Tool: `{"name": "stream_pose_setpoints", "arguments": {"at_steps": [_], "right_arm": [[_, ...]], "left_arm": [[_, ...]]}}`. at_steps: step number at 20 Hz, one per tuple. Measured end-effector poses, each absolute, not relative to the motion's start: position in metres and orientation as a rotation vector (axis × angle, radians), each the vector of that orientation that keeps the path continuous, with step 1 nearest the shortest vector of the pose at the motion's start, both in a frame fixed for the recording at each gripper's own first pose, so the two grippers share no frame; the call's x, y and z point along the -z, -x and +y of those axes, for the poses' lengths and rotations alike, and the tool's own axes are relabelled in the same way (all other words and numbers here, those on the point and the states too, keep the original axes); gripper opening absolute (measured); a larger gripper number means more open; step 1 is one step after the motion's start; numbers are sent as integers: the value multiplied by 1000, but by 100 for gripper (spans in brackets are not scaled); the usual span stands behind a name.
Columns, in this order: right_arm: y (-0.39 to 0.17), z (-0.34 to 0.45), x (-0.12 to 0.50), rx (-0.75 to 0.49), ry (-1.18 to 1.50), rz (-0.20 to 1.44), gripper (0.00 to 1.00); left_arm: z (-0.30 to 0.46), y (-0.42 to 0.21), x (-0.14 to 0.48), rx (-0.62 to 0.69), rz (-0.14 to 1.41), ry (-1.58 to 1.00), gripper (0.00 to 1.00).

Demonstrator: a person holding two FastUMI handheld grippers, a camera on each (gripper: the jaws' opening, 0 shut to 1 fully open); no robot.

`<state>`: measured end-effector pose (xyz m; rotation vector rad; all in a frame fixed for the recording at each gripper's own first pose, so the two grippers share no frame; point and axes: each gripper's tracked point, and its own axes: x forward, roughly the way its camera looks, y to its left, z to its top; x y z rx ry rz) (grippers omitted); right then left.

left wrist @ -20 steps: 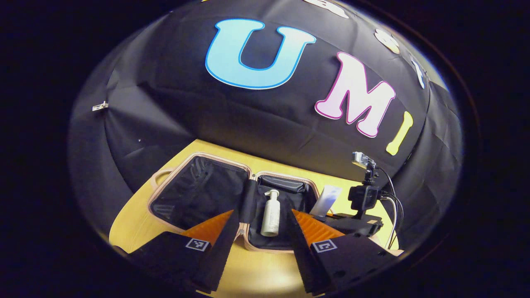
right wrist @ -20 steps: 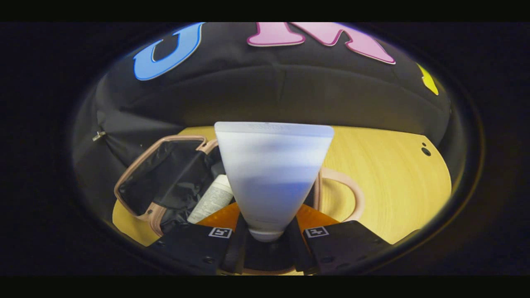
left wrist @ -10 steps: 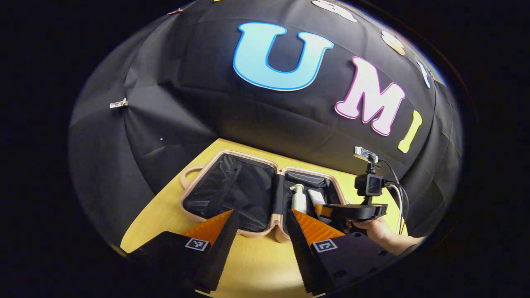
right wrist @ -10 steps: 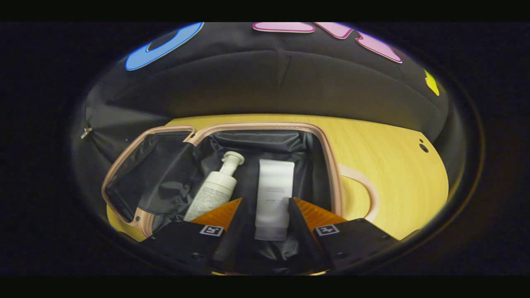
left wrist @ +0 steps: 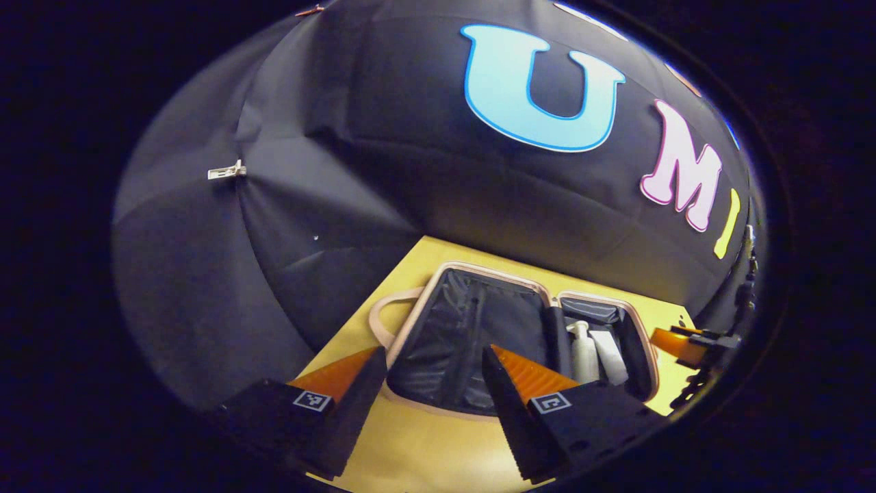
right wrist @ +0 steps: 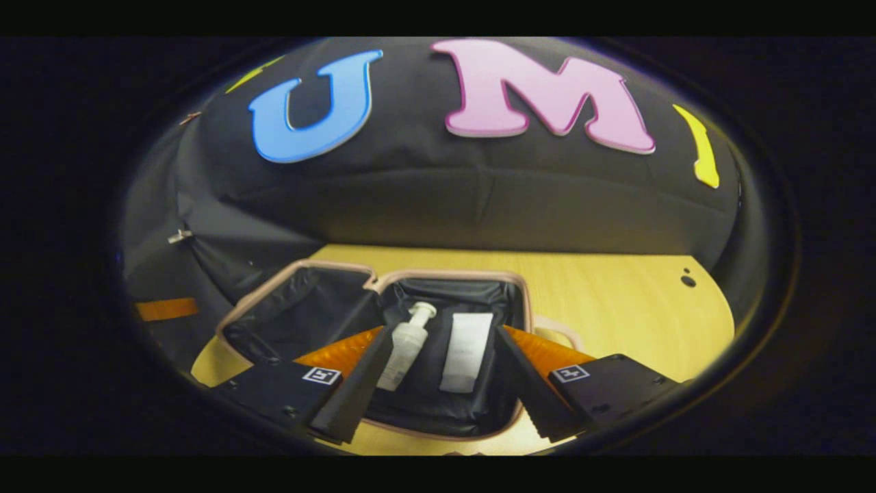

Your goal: First open the suitcase, pack the skin care products into it, and then close the suitcase.

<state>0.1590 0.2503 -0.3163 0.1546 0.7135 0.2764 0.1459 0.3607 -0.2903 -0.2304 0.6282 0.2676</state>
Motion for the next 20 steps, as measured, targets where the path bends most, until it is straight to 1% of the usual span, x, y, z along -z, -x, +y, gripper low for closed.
{"name": "stream_pose_setpoints", "arguments": {"at_steps": [1, 3, 5, 8, 11, 13, 15, 17, 18, 19, 20], "right_arm": [[-156, 242, 298, -284, -148, 678, 95], [-139, 226, 270, -299, -148, 656, 95], [-125, 204, 243, -292, -158, 625, 97], [-107, 173, 214, -263, -130, 577, 96], [-95, 158, 202, -257, -86, 578, 96], [-87, 157, 200, -264, -72, 589, 96], [-82, 158, 201, -259, -73, 595, 96], [-77, 158, 206, -254, -81, 605, 96], [-74, 156, 211, -250, -77, 614, 96], [-71, 154, 214, -245, -74, 626, 96], [-69, 151, 219, -240, -71, 636, 96]], "left_arm": [[375, -152, 296, -282, 627, 221, 90], [399, -161, 315, -284, 697, 177, 90], [419, -178, 335, -292, 723, 161, 90], [437, -198, 365, -299, 761, 262, 90], [457, -224, 391, -272, 802, 313, 90], [472, -237, 409, -270, 854, 310, 90], [470, -244, 425, -247, 916, 348, 90], [464, -250, 436, -200, 951, 384, 87], [464, -247, 444, -194, 986, 368, 81], [463, -243, 450, -186, 1035, 334, 78], [464, -245, 451, -174, 1039, 285, 74]]}}
